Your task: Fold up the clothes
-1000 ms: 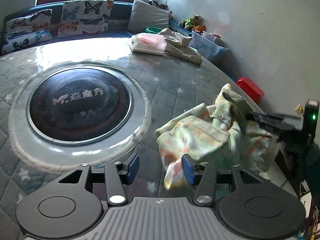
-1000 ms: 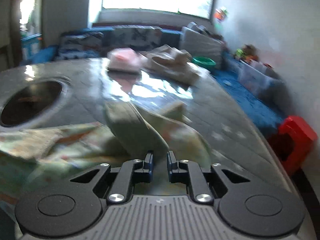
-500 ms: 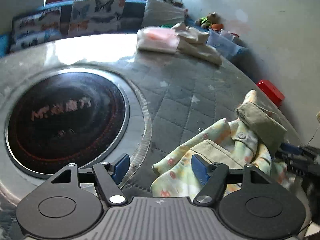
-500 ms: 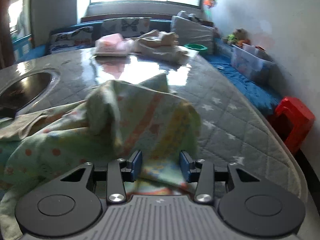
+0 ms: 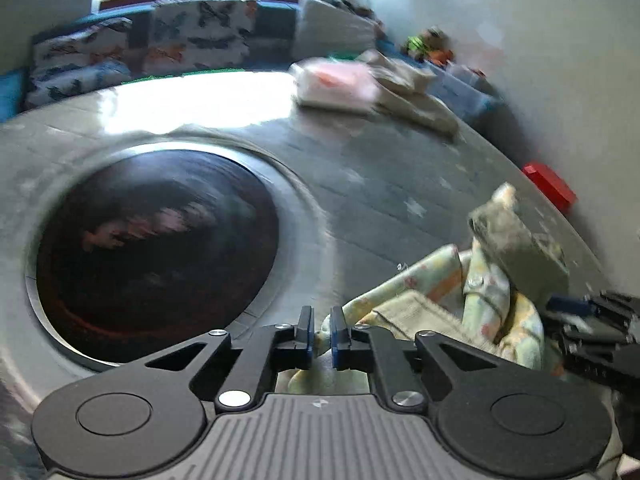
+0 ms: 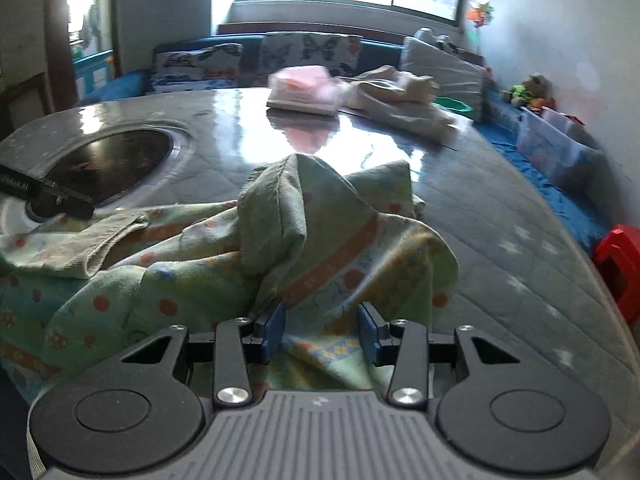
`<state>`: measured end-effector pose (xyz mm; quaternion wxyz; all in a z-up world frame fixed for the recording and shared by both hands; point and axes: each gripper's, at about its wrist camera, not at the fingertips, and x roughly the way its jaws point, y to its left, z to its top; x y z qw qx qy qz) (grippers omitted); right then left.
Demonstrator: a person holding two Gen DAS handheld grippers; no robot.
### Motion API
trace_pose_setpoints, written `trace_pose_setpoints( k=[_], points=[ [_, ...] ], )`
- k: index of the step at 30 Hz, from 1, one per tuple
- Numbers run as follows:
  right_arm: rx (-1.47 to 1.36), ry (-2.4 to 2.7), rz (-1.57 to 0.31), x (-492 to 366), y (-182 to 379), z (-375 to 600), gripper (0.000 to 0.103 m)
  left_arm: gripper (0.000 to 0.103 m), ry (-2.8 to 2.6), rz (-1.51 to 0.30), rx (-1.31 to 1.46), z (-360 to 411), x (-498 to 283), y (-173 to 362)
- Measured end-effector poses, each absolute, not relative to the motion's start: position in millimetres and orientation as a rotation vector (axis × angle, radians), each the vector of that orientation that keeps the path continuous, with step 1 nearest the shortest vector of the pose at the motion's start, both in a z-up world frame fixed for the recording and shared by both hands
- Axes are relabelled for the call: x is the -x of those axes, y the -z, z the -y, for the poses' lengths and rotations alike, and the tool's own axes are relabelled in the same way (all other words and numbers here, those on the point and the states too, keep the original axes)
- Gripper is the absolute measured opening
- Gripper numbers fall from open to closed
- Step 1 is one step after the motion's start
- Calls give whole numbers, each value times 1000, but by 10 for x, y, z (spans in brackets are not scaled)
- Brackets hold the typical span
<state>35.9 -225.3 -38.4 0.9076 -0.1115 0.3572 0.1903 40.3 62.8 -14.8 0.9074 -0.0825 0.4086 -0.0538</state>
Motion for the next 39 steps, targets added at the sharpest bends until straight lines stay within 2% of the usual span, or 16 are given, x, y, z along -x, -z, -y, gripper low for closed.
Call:
trace_pose_setpoints(
  k=[9,15,19,20,21,23,26,28,31,39],
  points=[
    [328,-620,-691,-499,411,1252,41,8,-199,-744,186,-1598,-327,-50],
    [395,-723,-663,-507,338,821,42,10,-313,-750,259,-2111,-120,-27],
    [366,-774,-640,-473,202,706,46,18,-316,-742,290,-2165,67,-42],
    [360,-784,-628,-459,167,681,46,23,-312,-737,298,-2155,131,-56],
    [355,-789,-620,-459,147,650,46,33,-304,-733,307,-2141,192,-70],
    [359,-784,-618,-513,147,558,45,44,-265,-721,312,-2047,295,-106],
    [371,-775,-631,-606,201,412,40,48,-193,-711,276,-1795,406,-148],
    [369,-772,-660,-671,270,361,18,53,-151,-710,257,-1649,455,-150],
    [341,-753,-650,-648,253,444,9,55,-119,-711,214,-1492,464,-130],
    [280,-579,-527,-575,-75,1220,7,58,-73,-735,159,-1319,316,1]
  ],
)
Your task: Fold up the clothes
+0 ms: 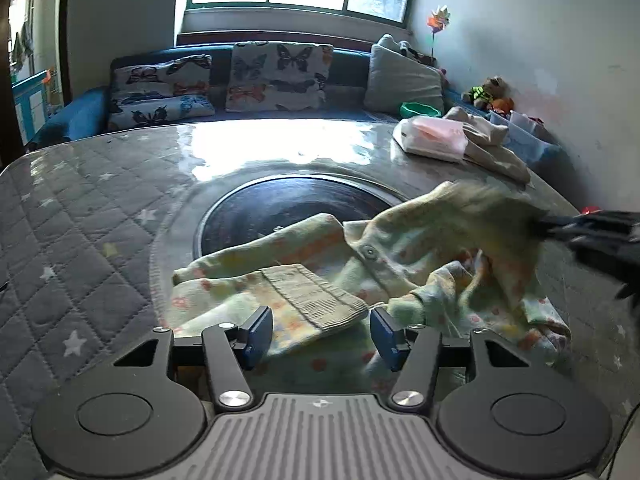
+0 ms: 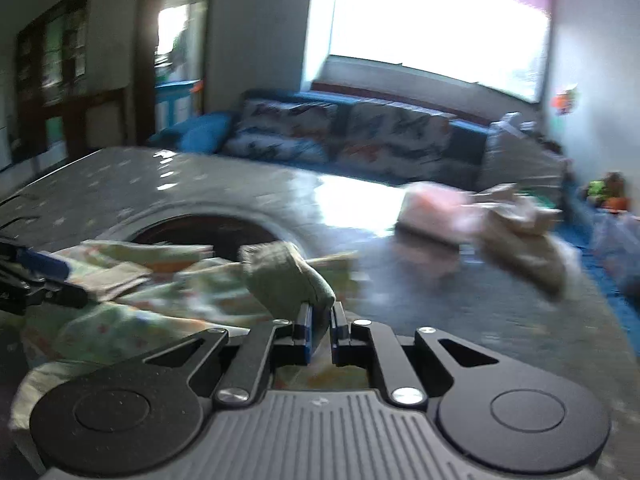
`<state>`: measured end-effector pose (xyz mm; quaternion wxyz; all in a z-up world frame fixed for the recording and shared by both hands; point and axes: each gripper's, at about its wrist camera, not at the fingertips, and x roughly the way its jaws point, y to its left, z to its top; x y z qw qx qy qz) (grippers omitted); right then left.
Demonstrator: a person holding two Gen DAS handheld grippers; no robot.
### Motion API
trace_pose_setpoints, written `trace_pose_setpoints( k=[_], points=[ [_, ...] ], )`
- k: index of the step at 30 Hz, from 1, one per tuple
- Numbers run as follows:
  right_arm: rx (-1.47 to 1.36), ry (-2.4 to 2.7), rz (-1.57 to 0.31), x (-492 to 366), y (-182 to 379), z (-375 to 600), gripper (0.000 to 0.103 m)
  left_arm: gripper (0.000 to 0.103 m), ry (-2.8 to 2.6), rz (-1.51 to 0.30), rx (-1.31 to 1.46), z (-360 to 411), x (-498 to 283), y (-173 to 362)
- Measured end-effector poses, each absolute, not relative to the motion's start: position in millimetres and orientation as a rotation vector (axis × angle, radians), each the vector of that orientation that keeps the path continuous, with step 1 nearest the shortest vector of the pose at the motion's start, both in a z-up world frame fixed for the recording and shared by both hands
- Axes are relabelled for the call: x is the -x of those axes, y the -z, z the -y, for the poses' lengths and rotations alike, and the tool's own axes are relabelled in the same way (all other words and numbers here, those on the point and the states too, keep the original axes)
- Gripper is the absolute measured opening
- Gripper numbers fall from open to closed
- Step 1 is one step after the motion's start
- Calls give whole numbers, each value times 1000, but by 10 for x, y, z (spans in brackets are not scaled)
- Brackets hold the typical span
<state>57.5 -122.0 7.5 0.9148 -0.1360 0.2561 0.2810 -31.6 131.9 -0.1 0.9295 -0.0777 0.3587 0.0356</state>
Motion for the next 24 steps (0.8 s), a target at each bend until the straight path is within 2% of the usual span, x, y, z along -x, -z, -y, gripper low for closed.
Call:
trace_pose_setpoints(
  k=[7,11,13,15,18,20,22,24],
  points=[
    [239,-344,-535,-586,-61,2027,7,57,-70,-753,151,-1301,233,73],
    [210,-194,-608,-647,129,2423,10,56,-68,-768,149,-1285,199,115],
    [207,-154,-650,-666,216,2547,20,56,-65,-771,152,-1287,190,123],
    [198,-137,-661,-658,243,2603,27,48,-62,-774,159,-1296,183,126],
    [188,-165,-616,-591,177,2552,53,37,-56,-774,174,-1315,185,125],
    [182,-201,-582,-543,118,2479,56,29,-56,-768,183,-1328,200,118],
    [178,-265,-580,-525,101,2315,69,23,-60,-764,189,-1347,218,111],
    [187,-317,-587,-518,148,2162,71,16,-65,-761,197,-1372,237,104]
  ],
)
